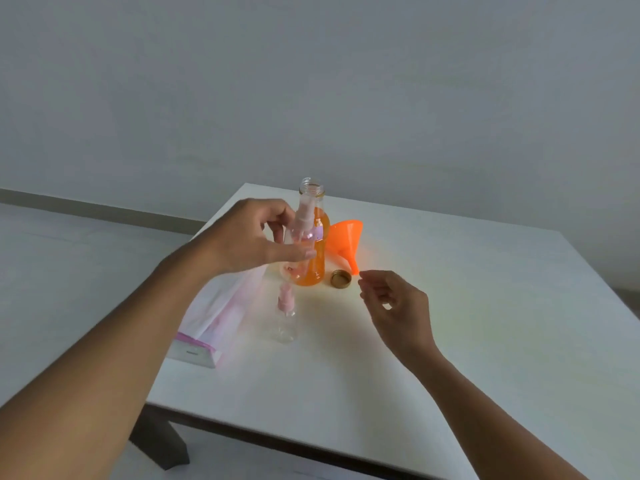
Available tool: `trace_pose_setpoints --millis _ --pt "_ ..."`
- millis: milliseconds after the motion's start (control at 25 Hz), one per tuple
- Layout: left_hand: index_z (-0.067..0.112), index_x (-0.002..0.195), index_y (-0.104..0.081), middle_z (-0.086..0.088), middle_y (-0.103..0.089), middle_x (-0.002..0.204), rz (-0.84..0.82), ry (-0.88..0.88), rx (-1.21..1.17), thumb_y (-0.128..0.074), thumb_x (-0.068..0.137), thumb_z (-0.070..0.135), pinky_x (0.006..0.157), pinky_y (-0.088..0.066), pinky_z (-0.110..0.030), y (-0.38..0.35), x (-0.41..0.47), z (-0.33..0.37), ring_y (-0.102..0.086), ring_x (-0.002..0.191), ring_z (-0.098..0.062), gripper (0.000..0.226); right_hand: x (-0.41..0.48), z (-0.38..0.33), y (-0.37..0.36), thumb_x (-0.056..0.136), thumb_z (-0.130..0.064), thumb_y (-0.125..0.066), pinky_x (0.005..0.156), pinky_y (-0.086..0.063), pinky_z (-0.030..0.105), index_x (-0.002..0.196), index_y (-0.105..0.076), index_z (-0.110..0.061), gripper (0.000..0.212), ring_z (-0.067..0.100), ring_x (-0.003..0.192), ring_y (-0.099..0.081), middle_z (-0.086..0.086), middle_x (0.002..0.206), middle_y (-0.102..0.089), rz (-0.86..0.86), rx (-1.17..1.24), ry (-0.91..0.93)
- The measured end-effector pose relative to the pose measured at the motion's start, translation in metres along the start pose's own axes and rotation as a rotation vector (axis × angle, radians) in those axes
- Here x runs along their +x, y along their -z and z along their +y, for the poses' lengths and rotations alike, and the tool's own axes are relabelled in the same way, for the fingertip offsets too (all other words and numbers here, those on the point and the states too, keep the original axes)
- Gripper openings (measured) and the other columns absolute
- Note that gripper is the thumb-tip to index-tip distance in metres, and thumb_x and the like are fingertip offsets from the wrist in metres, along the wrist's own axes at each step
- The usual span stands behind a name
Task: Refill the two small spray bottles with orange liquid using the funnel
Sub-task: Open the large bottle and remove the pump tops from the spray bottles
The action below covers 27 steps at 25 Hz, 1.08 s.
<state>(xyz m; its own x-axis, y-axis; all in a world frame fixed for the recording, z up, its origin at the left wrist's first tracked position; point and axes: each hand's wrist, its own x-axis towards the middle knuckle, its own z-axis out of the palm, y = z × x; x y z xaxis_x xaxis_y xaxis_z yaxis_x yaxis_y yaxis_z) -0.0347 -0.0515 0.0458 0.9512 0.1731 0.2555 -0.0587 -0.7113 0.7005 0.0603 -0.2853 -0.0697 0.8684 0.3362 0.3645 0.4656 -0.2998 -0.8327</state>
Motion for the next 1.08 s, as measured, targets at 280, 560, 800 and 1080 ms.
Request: trace_pose_setpoints --millis 280,560,800,1080 --pt "0.031 0.086 -0.068 0.028 -0.060 0.069 -0.118 -0.082 0.018 -0.086 0.068 0.042 0.050 -0.040 -0.008 -0.055 -0.010 0.085 -0.056 0.065 -0.002 0.027 -0.022 -0.086 0.092 0.081 -0.036 -0.080 0.066 -0.054 0.028 0.103 -0.079 -0.017 0.029 0.016 0.074 -0.067 0.005 0.093 -0.079 0.076 0.482 -0.068" --pt "0.030 0.109 -0.067 0.017 -0.068 0.093 -0.044 -0.082 -0.134 -0.082 0.066 0.054 0.072 -0.054 -0.016 -0.148 -0.037 0.082 -0.064 0.086 -0.004 0.051 -0.049 -0.042 0.134 0.080 -0.026 -0.083 0.065 -0.051 0.018 0.086 -0.080 -0.010 0.017 0.003 0.070 -0.068 -0.005 0.091 -0.079 -0.019 0.372 -0.176" --pt "0.031 0.108 -0.066 0.014 -0.070 0.099 -0.124 -0.060 -0.251 -0.067 0.078 0.056 0.079 -0.055 -0.020 -0.199 -0.043 0.084 -0.065 0.097 -0.008 0.039 -0.056 0.002 0.158 0.079 -0.023 -0.081 0.071 -0.049 0.031 0.083 -0.077 -0.001 0.023 0.015 0.074 -0.063 0.002 0.091 -0.076 -0.046 0.450 -0.238" --pt "0.022 0.103 -0.069 -0.004 -0.068 0.088 -0.344 0.037 -0.508 -0.054 0.090 0.050 0.067 -0.050 -0.031 -0.222 -0.026 0.085 -0.058 0.074 -0.017 0.035 -0.044 0.030 0.179 0.076 -0.018 -0.077 0.078 -0.053 0.025 0.098 -0.075 -0.001 0.027 0.014 0.088 -0.070 0.003 0.104 -0.077 -0.162 0.509 -0.234"
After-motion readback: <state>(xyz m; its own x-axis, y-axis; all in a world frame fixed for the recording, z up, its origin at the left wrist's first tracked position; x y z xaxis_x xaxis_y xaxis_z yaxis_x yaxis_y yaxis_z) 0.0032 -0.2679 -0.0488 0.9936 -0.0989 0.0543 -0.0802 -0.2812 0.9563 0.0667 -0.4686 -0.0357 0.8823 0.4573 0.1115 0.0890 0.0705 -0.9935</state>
